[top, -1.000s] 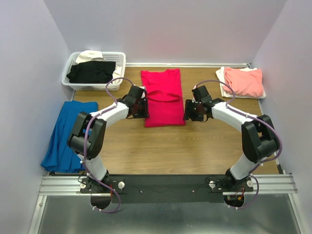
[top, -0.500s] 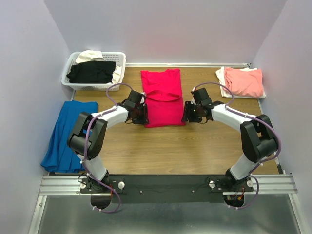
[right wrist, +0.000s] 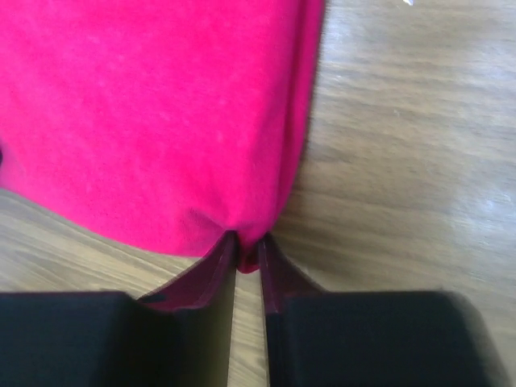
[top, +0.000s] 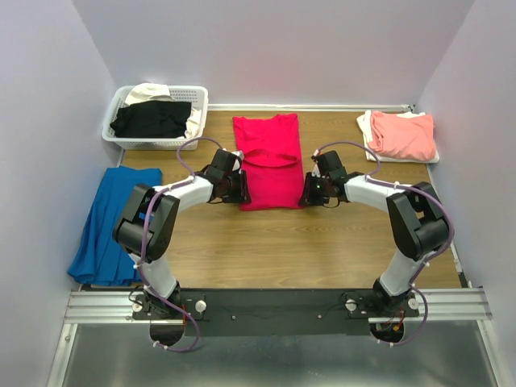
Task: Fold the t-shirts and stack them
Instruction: Grab one side of the 2/3 rectangular tshirt with both arms, then fold the long partially folded tshirt into a neat square, then put the neatly folded tshirt into the corner of the board with the right arm
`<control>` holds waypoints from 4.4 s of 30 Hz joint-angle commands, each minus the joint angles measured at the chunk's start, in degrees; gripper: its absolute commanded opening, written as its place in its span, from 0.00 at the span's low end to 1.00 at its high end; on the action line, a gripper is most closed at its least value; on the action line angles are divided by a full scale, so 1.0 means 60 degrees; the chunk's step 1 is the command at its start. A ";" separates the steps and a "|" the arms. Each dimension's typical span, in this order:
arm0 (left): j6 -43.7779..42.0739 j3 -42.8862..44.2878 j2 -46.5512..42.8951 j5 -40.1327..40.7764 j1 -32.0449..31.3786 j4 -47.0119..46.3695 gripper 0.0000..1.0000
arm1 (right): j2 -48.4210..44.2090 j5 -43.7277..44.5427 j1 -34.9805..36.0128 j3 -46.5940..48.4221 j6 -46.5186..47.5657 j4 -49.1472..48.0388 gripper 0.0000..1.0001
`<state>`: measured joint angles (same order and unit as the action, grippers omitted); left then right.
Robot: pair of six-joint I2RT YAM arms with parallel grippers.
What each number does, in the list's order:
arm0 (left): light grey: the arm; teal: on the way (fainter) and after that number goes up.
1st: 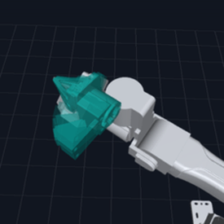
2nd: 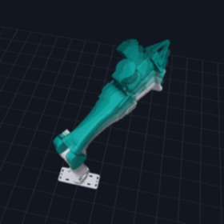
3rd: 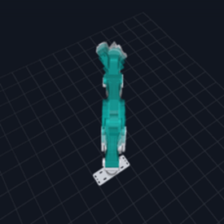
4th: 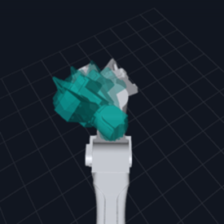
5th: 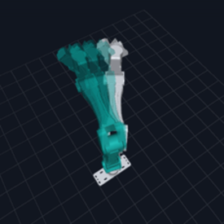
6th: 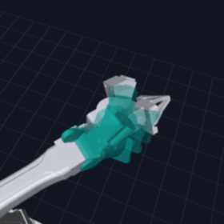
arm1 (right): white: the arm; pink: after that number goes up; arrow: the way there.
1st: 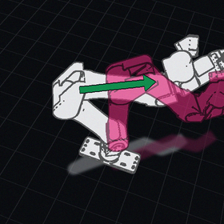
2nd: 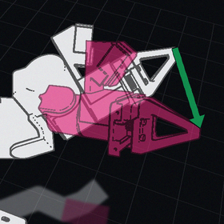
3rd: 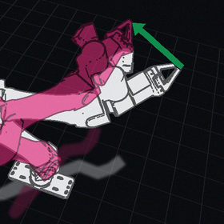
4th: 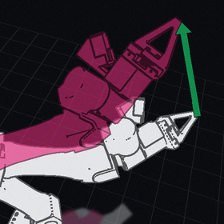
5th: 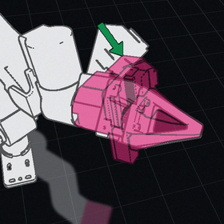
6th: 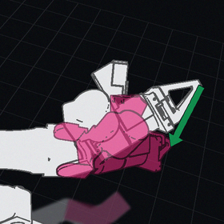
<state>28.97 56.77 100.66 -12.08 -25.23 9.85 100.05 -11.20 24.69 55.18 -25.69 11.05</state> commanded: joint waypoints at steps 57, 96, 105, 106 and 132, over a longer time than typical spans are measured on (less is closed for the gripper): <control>0.1192 0.3192 -0.2262 0.3697 -0.0204 0.5097 0.00 | -0.2878 0.1778 0.0192 0.2563 0.0473 0.3329 0.01; -0.0872 1.1893 0.6277 0.2292 0.0983 0.5215 0.01 | 0.4096 0.3112 -0.0584 0.8234 0.0869 0.2538 0.01; -0.1080 1.2115 0.5930 0.2437 0.1305 0.3063 0.36 | 0.4741 0.3668 -0.1023 0.9318 0.0460 0.2553 0.46; -0.0963 1.2086 0.5812 0.2553 0.1334 0.2887 0.38 | 0.4784 0.3785 -0.1111 0.9406 0.0343 0.2553 0.47; -0.1503 0.7503 0.3015 0.2244 0.1173 0.2724 0.33 | 0.2749 0.0155 -0.1112 0.5849 0.0342 0.1720 0.77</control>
<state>21.19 106.13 124.66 0.49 -17.87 26.55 118.41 -3.27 17.67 94.89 -23.05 26.04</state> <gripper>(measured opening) 0.327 0.738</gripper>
